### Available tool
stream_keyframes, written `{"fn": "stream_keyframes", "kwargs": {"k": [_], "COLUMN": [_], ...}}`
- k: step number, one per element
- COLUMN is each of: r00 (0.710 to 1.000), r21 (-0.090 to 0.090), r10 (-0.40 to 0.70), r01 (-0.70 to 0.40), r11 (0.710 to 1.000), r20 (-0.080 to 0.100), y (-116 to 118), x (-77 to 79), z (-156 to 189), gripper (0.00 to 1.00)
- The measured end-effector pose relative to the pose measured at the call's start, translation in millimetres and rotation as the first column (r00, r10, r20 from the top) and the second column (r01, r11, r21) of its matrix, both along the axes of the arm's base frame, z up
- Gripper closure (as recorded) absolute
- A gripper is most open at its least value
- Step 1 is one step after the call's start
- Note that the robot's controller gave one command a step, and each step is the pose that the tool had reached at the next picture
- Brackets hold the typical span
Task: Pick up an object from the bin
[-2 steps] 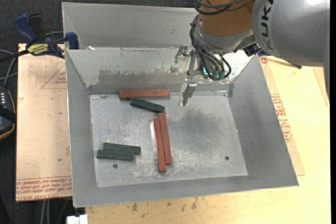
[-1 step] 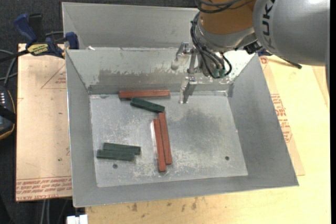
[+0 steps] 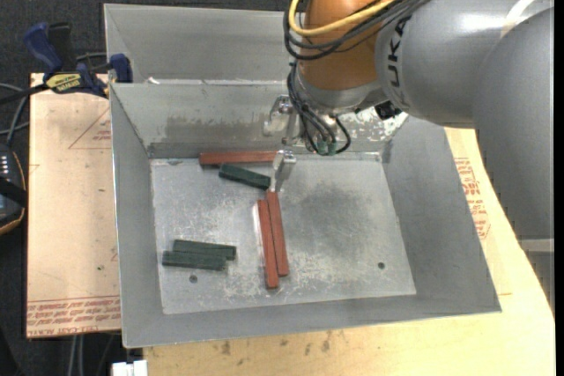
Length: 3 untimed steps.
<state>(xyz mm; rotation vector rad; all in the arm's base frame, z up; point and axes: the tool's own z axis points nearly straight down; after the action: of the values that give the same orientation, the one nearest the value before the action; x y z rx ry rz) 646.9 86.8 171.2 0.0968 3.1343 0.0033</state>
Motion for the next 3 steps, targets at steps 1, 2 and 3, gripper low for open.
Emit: {"fn": "stream_keyframes", "kwargs": {"k": [1, 2, 3], "r00": [0.997, 0.993, 0.992], "r21": [-0.001, 0.000, -0.004], "r10": [-0.074, -0.114, -0.123], "r01": [0.074, 0.114, 0.123], "r11": [0.997, 0.993, 0.992], "r20": [-0.007, -0.004, -0.014], "y": [22.3, 13.9, 27.3], "x": [-1.7, -4.6, -12.4], "z": [-14.8, -28.6, -91.7], "gripper": [0.00, 0.00, 0.00]}}
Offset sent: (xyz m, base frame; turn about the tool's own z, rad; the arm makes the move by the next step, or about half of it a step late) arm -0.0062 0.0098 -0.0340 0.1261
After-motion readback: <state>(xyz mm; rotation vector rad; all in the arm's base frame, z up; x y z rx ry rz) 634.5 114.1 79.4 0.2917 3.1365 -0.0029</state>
